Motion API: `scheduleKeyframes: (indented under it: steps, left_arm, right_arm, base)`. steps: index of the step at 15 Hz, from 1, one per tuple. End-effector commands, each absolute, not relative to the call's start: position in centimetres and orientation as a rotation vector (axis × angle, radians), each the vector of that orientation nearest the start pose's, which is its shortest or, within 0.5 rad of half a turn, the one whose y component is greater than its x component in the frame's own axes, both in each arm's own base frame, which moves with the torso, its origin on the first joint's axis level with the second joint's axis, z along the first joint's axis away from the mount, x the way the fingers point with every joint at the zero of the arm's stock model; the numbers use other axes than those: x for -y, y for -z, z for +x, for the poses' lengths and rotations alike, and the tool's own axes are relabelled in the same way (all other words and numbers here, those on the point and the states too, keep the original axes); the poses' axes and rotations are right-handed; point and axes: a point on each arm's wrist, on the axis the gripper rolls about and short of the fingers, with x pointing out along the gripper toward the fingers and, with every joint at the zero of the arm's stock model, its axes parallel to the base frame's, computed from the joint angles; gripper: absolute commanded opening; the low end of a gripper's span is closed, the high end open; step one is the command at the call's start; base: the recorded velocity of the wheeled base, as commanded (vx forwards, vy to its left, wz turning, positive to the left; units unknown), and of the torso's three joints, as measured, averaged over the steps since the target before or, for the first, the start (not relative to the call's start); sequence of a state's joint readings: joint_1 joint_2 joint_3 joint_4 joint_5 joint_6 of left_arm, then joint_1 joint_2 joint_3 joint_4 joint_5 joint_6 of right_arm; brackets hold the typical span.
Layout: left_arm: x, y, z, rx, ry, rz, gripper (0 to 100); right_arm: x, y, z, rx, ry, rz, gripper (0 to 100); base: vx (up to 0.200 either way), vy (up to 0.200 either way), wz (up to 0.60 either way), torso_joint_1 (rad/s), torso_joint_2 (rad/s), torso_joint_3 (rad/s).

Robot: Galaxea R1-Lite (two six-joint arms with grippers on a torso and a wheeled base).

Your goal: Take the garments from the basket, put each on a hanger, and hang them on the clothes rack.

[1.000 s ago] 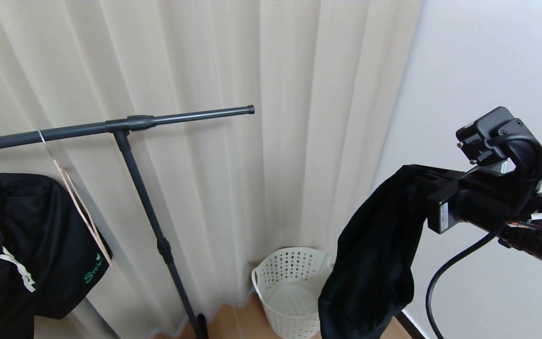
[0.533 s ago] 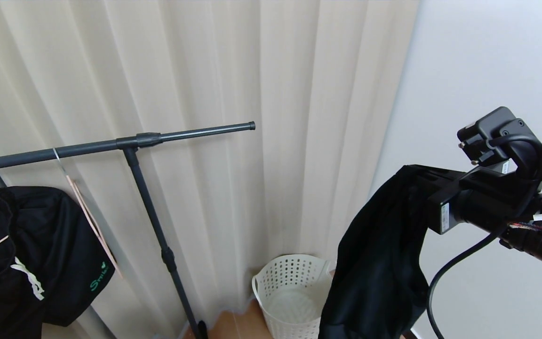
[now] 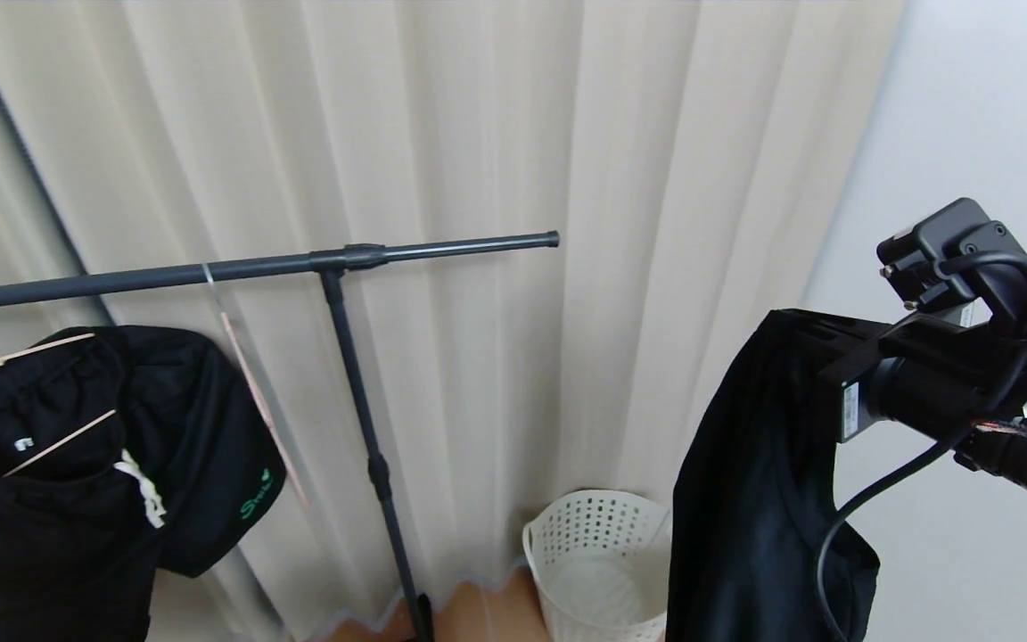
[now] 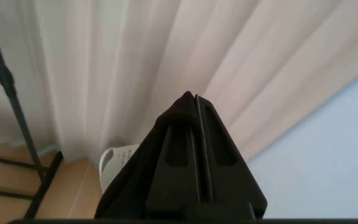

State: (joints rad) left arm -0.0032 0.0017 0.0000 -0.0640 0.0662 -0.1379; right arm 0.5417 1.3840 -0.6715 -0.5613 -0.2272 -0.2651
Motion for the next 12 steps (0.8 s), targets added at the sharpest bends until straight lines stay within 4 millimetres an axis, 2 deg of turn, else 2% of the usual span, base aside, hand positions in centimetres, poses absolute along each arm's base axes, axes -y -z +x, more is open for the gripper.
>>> scheduleKeyframes:
  steps: [1, 2, 3, 12]
  left_arm:
    - [-0.16, -8.21, -2.29, 0.067, -0.058, -0.14, 100]
    - [-0.16, -8.21, -2.29, 0.067, -0.058, -0.14, 100]
    - [-0.15, -8.21, -2.29, 0.067, -0.057, -0.14, 100]
    - [-0.15, -8.21, -2.29, 0.067, -0.057, -0.14, 100]
  right_arm:
    - [-11.21, -22.31, 19.61, -0.096, -0.331, -0.319, 0]
    - [-11.21, -22.31, 19.61, -0.096, -0.331, -0.319, 0]
    - [-11.21, -22.37, 19.63, -0.093, -0.33, -0.318, 0]
    - [-11.18, -22.44, 19.57, -0.09, -0.33, -0.316, 0]
  base:
    - [0.0, 0.0, 0.6, 0.002, 0.0, -0.002]
    - [0.0, 0.0, 0.6, -0.007, -0.01, -0.002]
    - [0.0, 0.0, 0.0, 0.0, 0.0, 0.0]
    - [0.0, 0.2, 0.0, 0.003, 0.0, 0.001]
